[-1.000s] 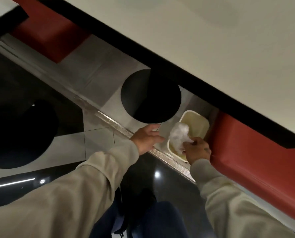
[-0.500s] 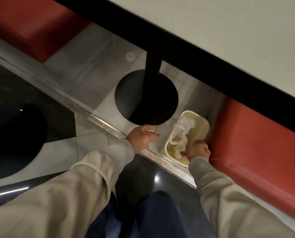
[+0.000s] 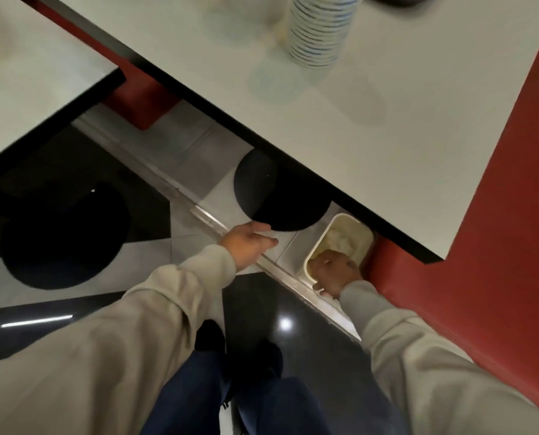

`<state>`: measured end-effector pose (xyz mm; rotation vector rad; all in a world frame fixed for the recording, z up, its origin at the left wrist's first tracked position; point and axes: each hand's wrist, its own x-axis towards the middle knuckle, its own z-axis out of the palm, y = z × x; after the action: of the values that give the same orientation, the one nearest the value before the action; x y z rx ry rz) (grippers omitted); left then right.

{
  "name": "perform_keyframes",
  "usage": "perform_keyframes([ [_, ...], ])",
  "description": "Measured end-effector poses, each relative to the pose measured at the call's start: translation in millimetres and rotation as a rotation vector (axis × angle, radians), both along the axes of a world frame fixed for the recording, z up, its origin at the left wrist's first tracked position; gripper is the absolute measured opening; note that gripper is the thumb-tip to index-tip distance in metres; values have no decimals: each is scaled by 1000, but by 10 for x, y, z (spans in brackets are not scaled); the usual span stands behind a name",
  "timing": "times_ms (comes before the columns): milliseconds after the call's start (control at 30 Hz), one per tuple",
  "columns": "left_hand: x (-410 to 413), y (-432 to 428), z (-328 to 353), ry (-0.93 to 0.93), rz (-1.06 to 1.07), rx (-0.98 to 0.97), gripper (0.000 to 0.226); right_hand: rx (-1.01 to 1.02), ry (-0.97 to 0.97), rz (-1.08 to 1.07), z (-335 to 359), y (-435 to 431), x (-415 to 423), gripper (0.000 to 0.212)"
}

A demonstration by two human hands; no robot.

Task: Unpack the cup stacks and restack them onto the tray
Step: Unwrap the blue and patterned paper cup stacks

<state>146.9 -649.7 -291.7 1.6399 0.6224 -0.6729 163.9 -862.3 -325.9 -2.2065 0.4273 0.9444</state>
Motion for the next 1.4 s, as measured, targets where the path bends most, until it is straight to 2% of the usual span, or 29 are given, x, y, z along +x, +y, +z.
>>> perform_keyframes([
  [100,-123,153,400,-29,-3,65,49,19,37,218,483,234,-16,28],
  [267,-300,475,1057,-91,2,165,45,84,-94,420,1224,674,22,23],
  [533,-479,1227,2067,-239,192,242,37,255,-325,569,2381,1478,263,15],
  [733,-596,1875,2505,-316,370,309,38,316,-441,698,2820,2153,396,16],
  [1000,-424,2941,2426,-324,592,288,40,347,-451,768,2936,3116,756,14],
  [1233,27,3924,2035,-232,643,309,74,329,-443,746,2940,4131,1258,30],
  [1400,388,4424,1783,-186,529,337,99,341,-543,713,2958,4826,1505,54],
])
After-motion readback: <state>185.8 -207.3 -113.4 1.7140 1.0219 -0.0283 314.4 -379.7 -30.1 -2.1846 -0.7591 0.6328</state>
